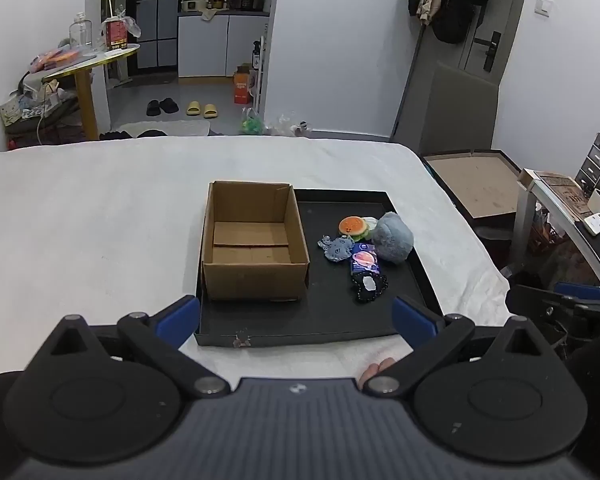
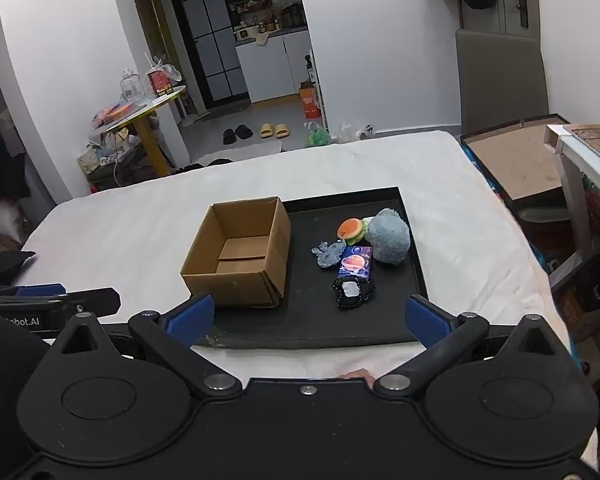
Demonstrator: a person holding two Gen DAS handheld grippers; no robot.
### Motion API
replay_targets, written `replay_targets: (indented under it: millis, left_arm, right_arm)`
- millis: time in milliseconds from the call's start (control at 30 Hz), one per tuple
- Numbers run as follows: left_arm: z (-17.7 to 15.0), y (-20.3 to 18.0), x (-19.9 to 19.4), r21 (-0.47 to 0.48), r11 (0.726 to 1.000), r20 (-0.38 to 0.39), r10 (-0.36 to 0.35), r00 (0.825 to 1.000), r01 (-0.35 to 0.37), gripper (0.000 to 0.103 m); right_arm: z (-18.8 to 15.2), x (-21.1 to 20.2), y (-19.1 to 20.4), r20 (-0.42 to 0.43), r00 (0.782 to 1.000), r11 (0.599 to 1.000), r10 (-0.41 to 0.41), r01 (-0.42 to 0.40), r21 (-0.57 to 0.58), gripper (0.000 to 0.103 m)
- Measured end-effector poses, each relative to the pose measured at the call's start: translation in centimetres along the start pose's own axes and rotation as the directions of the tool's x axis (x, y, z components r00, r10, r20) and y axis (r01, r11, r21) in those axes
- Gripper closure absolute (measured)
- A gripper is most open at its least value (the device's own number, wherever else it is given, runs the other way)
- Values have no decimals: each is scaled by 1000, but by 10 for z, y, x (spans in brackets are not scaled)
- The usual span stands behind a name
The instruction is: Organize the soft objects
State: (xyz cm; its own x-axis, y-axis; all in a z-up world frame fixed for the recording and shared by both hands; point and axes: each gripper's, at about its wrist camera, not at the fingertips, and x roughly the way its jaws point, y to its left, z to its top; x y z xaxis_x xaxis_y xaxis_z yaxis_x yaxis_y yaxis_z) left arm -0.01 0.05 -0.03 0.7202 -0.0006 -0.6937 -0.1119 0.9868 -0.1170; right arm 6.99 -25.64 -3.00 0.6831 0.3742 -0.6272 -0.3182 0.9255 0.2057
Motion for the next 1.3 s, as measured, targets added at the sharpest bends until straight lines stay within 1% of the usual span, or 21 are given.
replay_targets:
  millis: [33,67,267,300,367,600,767,933,1300]
  left_arm:
    - [0,1,0,-6,1000,-1,0,1000,0,1]
    - [0,1,0,-11,1000,-2,1,1000,-1,1]
    - [0,4,0,-30,999,8,12,1000,-12,1]
    - [-1,1,0,-10,1000,1,-12,1000,12,1]
    - [0,-1,0,-11,1000,3,-13,1000,14,1]
    - [0,-2,-2,-13,1000,5,-4,1000,4,1]
    - [0,-3,-2,-13,1000,5,-7,1000,8,1]
    - [0,-3,-2,-26,1000,6,11,1000,-11,1]
    - [0,-1,-2,-28,999,8,16,1000,-16,1]
  right_arm:
    - [0,0,0,-1,1000,1000,-1,1,0,0]
    - [-1,0,-1,-15,1000,1000,15,-15,25,0]
    - [-2,-1,-1,-22,1000,1000,8,-7,17,0]
    - [-2,0,-1,-21,1000,1000,8,-7,18,0]
    - [-1,2,-1,-22,1000,1000,7,-7,14,0]
    - [-6,1,1,-17,1000,1000,5,-5,14,0]
    - [-2,1,-1,-21,1000,1000,7,-7,15,0]
    - [-4,4,-3,-18,1000,1000,4,-4,19,0]
    - [-2,2,-3,-15,1000,1000,8,-8,21,0]
